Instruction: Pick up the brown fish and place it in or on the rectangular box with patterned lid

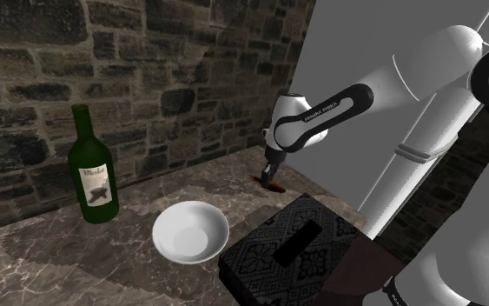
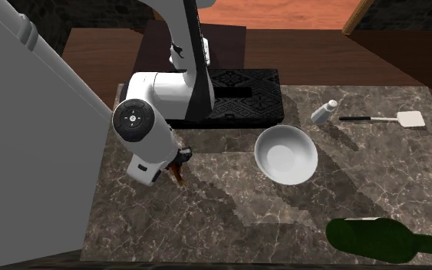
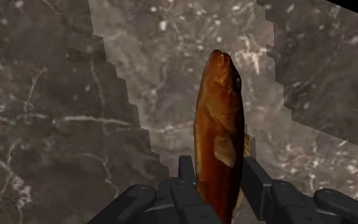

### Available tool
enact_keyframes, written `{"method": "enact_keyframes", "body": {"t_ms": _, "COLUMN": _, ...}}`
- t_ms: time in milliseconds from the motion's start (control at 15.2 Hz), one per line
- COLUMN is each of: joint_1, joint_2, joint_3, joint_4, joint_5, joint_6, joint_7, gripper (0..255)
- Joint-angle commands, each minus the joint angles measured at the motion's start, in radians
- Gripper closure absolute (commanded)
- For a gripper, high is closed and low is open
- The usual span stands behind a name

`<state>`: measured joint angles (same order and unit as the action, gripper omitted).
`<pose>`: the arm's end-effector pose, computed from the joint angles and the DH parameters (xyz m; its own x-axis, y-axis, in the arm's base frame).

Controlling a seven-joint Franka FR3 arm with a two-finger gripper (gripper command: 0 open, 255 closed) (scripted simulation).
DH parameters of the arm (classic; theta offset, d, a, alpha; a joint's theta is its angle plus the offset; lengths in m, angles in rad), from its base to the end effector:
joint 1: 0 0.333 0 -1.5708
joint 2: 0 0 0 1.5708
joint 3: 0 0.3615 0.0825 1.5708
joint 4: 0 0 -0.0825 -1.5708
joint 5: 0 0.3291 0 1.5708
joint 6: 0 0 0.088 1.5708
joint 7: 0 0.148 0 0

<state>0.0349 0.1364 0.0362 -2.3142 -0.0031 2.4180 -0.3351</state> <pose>0.4861 0.0344 0.3281 0.9173 0.3971 -0.0297 0.3968 -0.9178 -0.0135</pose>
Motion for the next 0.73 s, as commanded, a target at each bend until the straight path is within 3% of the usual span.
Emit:
{"method": "enact_keyframes", "body": {"t_ms": 0, "joint_1": 0.001, "joint_2": -0.025, "joint_3": 0.001, "joint_4": 0.001, "joint_5": 0.001, "joint_6": -0.026, "joint_7": 0.001, "gripper": 255}}
{"method": "enact_keyframes", "body": {"t_ms": 660, "joint_1": 0.000, "joint_2": -0.116, "joint_3": 0.002, "joint_4": 0.042, "joint_5": 0.006, "joint_6": -0.158, "joint_7": -0.002, "gripper": 255}}
